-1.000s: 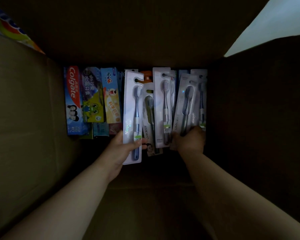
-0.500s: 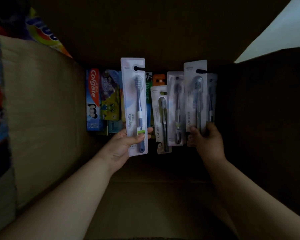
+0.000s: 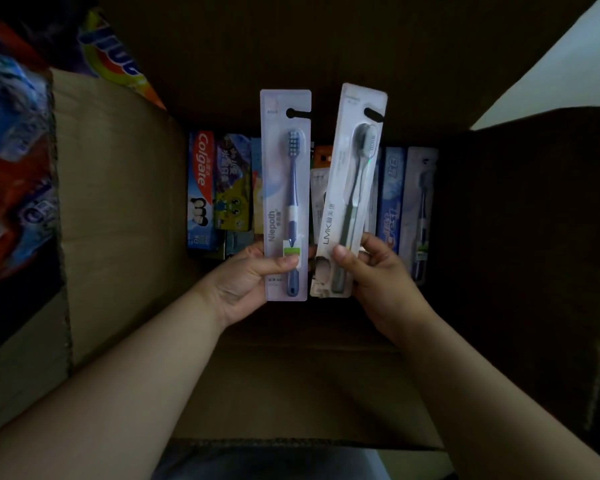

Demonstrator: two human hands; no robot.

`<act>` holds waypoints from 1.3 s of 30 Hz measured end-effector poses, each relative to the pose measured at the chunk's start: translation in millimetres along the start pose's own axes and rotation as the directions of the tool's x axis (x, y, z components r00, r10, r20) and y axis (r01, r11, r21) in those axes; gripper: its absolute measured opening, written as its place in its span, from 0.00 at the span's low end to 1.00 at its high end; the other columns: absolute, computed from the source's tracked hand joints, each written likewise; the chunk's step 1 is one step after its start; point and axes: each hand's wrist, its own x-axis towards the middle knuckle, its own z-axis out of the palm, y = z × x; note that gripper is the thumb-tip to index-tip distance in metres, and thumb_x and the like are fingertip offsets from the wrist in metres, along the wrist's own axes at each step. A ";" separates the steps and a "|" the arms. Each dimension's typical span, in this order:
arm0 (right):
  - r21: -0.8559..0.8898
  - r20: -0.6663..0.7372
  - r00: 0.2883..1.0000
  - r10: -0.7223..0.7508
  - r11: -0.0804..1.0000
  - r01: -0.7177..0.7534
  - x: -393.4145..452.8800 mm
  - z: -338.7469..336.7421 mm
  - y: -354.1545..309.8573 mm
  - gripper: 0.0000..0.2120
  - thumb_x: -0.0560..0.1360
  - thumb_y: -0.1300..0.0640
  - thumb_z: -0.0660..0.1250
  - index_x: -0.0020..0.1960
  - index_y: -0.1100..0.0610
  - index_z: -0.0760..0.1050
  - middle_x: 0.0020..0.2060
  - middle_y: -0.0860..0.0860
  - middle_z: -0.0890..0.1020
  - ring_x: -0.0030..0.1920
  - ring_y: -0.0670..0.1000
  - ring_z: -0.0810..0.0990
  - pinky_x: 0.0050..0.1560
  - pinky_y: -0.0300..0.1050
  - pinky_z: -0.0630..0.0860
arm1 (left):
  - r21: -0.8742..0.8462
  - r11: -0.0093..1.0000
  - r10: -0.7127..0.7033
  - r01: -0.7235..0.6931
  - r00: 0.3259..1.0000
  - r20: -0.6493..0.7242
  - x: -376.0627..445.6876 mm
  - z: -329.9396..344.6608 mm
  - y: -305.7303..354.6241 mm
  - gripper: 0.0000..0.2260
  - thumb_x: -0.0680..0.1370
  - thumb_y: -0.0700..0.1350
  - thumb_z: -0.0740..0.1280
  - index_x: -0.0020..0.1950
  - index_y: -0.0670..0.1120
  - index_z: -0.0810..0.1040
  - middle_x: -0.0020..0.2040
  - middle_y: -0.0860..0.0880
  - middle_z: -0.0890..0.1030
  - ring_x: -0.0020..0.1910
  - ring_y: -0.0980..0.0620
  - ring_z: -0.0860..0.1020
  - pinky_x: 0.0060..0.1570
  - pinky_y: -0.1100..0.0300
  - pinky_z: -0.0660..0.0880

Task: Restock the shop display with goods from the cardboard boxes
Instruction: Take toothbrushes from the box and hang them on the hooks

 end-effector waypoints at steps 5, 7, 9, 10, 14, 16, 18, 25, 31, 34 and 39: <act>-0.013 -0.031 0.999 -0.021 1.000 0.021 -3.4 4.4 -5.4 0.16 0.67 0.55 0.70 0.55 0.54 0.76 0.50 0.58 0.84 0.51 0.57 0.83 0.52 0.61 0.80 | 0.004 1.000 0.006 -0.006 1.000 0.005 -7.2 4.2 7.0 0.30 0.69 0.35 0.68 0.71 0.42 0.69 0.66 0.39 0.76 0.65 0.42 0.75 0.63 0.39 0.70; -0.026 -0.031 0.999 -0.027 0.999 0.026 -5.5 5.7 -7.3 0.16 0.67 0.54 0.70 0.55 0.54 0.76 0.50 0.58 0.84 0.51 0.57 0.84 0.52 0.61 0.80 | 0.005 1.000 0.004 -0.004 1.000 -0.002 -10.8 5.9 9.4 0.29 0.70 0.35 0.69 0.71 0.42 0.70 0.66 0.39 0.76 0.65 0.42 0.75 0.63 0.39 0.70; -0.024 -0.019 1.000 -0.021 0.999 0.020 -7.1 7.2 -9.1 0.17 0.68 0.54 0.69 0.56 0.55 0.76 0.50 0.58 0.84 0.51 0.56 0.84 0.51 0.59 0.81 | 0.009 1.000 0.006 -0.006 1.000 -0.014 -13.4 7.5 11.0 0.26 0.71 0.34 0.70 0.69 0.42 0.72 0.65 0.39 0.76 0.65 0.42 0.75 0.63 0.39 0.70; -0.016 -0.018 1.000 -0.009 1.000 0.009 -7.7 7.9 -9.0 0.16 0.69 0.55 0.69 0.56 0.55 0.76 0.51 0.57 0.84 0.51 0.56 0.84 0.51 0.58 0.81 | 0.017 1.000 0.008 -0.008 1.000 -0.026 -14.1 7.9 11.4 0.25 0.70 0.35 0.68 0.68 0.43 0.72 0.64 0.40 0.77 0.64 0.42 0.75 0.62 0.39 0.71; -0.121 -0.246 0.968 0.057 0.989 -0.089 -2.2 0.6 5.7 0.13 0.76 0.55 0.67 0.59 0.54 0.74 0.52 0.53 0.82 0.50 0.53 0.83 0.50 0.54 0.81 | 0.084 0.996 0.048 -0.033 0.983 -0.177 -9.8 2.6 7.8 0.20 0.74 0.35 0.65 0.65 0.48 0.74 0.50 0.48 0.85 0.53 0.50 0.81 0.54 0.49 0.75; -0.283 -0.452 0.891 0.039 0.941 -0.184 7.6 -13.2 19.0 0.09 0.79 0.55 0.64 0.58 0.55 0.71 0.51 0.51 0.80 0.46 0.50 0.81 0.45 0.48 0.80 | 0.117 0.992 0.066 -0.037 0.965 -0.256 -6.3 -5.6 3.2 0.18 0.77 0.35 0.64 0.65 0.48 0.73 0.46 0.51 0.86 0.50 0.53 0.81 0.48 0.53 0.76; -0.365 -0.595 0.804 -0.018 0.897 -0.250 20.0 -32.2 30.1 0.08 0.80 0.56 0.61 0.59 0.54 0.70 0.52 0.53 0.79 0.45 0.51 0.79 0.44 0.47 0.78 | 0.127 0.991 0.069 -0.033 0.955 -0.289 -4.0 -13.9 -2.5 0.18 0.77 0.35 0.64 0.65 0.48 0.73 0.45 0.52 0.86 0.50 0.53 0.81 0.48 0.55 0.75; -0.569 -0.689 0.700 -0.189 0.739 -0.361 50.5 -67.2 28.3 0.24 0.79 0.58 0.63 0.73 0.54 0.62 0.69 0.57 0.68 0.69 0.59 0.69 0.66 0.60 0.70 | 0.150 0.989 0.036 0.012 0.949 -0.313 9.5 -23.1 -24.2 0.14 0.77 0.35 0.65 0.59 0.50 0.75 0.50 0.48 0.83 0.48 0.52 0.81 0.46 0.55 0.76; -0.843 -0.437 0.812 -0.386 0.490 -0.221 42.5 -18.9 36.4 0.31 0.77 0.51 0.67 0.75 0.55 0.58 0.71 0.56 0.61 0.72 0.57 0.61 0.69 0.50 0.63 | 0.099 0.995 0.021 0.012 0.943 -0.333 13.4 -17.1 -28.8 0.12 0.77 0.34 0.65 0.52 0.50 0.76 0.47 0.46 0.82 0.46 0.49 0.81 0.50 0.52 0.77; -0.818 -0.439 0.869 -0.229 0.502 -0.281 57.1 -6.1 46.9 0.39 0.72 0.47 0.72 0.75 0.56 0.55 0.70 0.57 0.62 0.70 0.59 0.63 0.68 0.52 0.66 | 0.097 0.995 0.029 0.003 0.943 -0.330 13.3 -16.7 -27.5 0.11 0.77 0.34 0.64 0.52 0.50 0.76 0.45 0.47 0.82 0.45 0.50 0.81 0.49 0.53 0.77; -0.765 -0.532 0.829 -0.173 0.517 -0.383 71.3 -10.5 50.3 0.29 0.74 0.55 0.70 0.69 0.61 0.62 0.68 0.60 0.66 0.66 0.61 0.68 0.65 0.55 0.69 | 0.108 0.994 0.043 -0.007 0.944 -0.327 11.4 -19.4 -25.0 0.12 0.77 0.34 0.64 0.52 0.50 0.76 0.45 0.47 0.83 0.44 0.52 0.81 0.46 0.55 0.76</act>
